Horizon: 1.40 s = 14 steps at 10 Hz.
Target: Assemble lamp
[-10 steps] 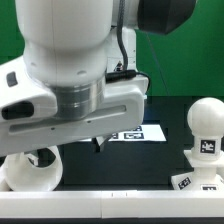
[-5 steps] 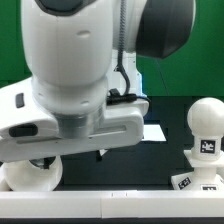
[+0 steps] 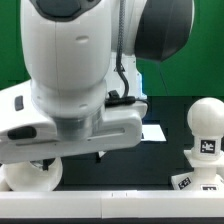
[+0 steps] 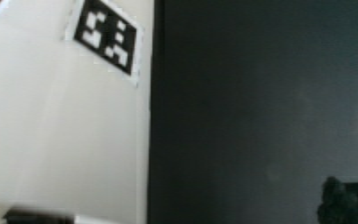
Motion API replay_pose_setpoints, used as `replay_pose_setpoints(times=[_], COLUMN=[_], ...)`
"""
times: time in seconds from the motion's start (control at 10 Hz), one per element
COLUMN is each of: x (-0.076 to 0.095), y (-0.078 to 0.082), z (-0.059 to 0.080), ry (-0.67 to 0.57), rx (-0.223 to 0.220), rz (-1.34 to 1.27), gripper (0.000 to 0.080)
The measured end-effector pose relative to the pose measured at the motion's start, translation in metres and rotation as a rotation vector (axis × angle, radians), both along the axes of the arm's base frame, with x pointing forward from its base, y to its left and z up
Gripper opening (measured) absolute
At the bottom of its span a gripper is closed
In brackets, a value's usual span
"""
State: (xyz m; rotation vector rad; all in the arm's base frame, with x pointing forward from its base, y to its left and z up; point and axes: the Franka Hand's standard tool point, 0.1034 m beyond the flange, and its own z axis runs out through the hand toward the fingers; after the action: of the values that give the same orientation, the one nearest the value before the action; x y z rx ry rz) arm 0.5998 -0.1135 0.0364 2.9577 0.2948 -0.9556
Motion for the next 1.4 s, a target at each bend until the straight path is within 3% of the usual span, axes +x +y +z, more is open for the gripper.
replay_pose_setpoints(times=[0.4,0.7,0.8,0.9,1.2,1.4], x=[-0.006,-0.007,-0.007,-0.007,-0.003,0.001], y=[-0.005,-0.005,-0.005,-0.005,0.010,0.033], z=[-0.003,-0.003,-0.003,-0.003,0.006,0.022], ry=[0.017,0.017,0.017,0.017,0.017,-0.022], rx=[-0.022,-0.022,-0.022,-0.022,-0.026,0.024], rz=[-0.013,-0.013,-0.014,-0.014,-0.014,0.072], gripper=[0.0655,0.0232,0.0232,0.0064,0.0041,0.0041])
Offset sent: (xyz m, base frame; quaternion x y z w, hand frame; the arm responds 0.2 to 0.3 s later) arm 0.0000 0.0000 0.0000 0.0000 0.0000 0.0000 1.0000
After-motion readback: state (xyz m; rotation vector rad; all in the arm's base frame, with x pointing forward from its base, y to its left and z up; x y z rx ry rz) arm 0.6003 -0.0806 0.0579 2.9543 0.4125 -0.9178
